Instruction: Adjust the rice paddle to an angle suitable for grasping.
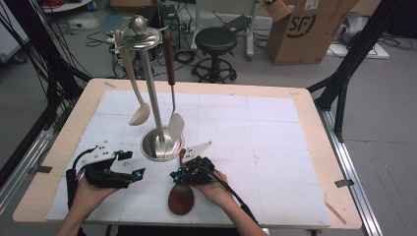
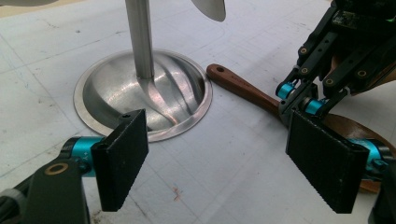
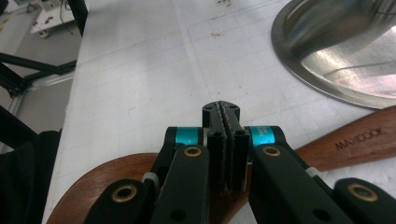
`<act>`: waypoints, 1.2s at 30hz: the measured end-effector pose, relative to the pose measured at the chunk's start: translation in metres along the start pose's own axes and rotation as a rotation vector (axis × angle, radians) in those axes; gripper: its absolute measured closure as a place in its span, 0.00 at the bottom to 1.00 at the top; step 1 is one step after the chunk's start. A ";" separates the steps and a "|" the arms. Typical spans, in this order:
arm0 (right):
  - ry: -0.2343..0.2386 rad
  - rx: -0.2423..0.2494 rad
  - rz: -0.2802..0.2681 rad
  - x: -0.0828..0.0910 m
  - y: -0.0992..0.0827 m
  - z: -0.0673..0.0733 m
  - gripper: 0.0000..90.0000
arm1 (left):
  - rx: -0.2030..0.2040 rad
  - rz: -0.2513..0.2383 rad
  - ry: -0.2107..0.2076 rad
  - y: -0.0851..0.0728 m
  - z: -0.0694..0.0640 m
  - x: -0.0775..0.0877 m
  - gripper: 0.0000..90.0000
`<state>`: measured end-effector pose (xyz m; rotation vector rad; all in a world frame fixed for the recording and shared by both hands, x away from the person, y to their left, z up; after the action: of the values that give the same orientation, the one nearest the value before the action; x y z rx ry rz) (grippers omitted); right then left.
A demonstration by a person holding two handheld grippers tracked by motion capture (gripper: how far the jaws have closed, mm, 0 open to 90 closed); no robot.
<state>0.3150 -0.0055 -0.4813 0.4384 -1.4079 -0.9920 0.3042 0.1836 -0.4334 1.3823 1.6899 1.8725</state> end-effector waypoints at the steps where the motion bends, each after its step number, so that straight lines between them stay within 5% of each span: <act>1: 0.001 0.002 0.002 -0.001 0.000 0.001 0.99 | 0.000 0.000 0.001 0.000 0.000 0.000 0.24; 36: 0.020 0.039 0.075 -0.007 -0.008 0.006 0.99 | -0.002 0.001 0.001 0.000 0.000 -0.001 0.24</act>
<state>0.3075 -0.0030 -0.4909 0.4204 -1.4170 -0.8988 0.3041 0.1828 -0.4337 1.3822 1.6873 1.8755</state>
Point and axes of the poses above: each handheld gripper's, and its own axes: x roughly backward along the jaws, y roughly out of its top, z roughly to its left, the point moved 7 cm from there along -x, roughly forward along the jaws, and after that the axes turned 3 degrees about -y, right-handed, at the moved point
